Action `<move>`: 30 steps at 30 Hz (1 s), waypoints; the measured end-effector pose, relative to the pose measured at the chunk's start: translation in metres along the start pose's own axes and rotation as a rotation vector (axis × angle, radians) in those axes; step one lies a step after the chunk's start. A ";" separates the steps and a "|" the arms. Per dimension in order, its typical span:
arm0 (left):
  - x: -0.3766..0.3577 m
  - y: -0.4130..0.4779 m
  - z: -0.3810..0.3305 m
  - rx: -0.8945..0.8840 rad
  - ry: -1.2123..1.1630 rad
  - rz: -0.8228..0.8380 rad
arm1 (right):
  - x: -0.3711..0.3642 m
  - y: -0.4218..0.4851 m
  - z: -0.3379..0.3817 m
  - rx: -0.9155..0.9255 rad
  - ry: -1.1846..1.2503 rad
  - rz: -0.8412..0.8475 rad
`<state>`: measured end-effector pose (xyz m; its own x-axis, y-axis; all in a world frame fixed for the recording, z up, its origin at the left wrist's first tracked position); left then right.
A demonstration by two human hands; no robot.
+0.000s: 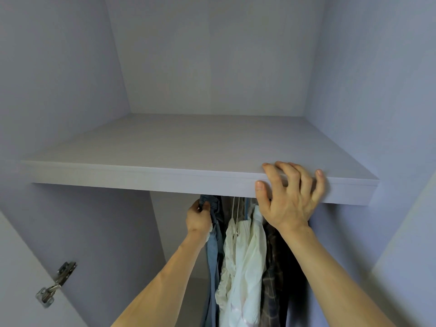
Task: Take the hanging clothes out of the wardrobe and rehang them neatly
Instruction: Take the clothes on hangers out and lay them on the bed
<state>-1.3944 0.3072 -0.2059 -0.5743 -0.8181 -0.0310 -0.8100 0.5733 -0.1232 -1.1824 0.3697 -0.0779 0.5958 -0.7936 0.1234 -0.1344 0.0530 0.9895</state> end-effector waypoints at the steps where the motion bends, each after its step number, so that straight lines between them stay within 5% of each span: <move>1: 0.005 0.000 0.000 -0.003 -0.011 -0.015 | 0.000 0.000 0.000 0.001 0.002 0.002; 10: 0.047 -0.016 -0.002 -0.140 0.102 -0.069 | 0.007 0.002 0.001 -0.039 0.029 0.167; 16: 0.097 -0.062 0.016 -0.114 0.143 0.003 | 0.031 -0.020 0.033 -0.064 0.252 0.328; 24: 0.212 -0.149 0.037 0.006 0.105 0.066 | 0.038 -0.131 0.144 -0.127 0.755 1.018; 30: 0.298 -0.263 0.033 0.069 0.186 -0.049 | 0.051 -0.123 0.227 0.061 0.968 1.214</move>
<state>-1.3488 -0.0887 -0.2153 -0.5516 -0.8187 0.1594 -0.8311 0.5233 -0.1882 -1.3157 0.1850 -0.2108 0.3722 0.3869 0.8437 -0.9145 0.3081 0.2622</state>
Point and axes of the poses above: each hand's wrist, its own y-axis towards the middle knuckle, its own x-axis out of the back of the hand, z = x × y, the point moved 4 cm from there along y, towards the middle knuckle, and after that the axes turned 3 degrees about z, right-handed, at the moved point
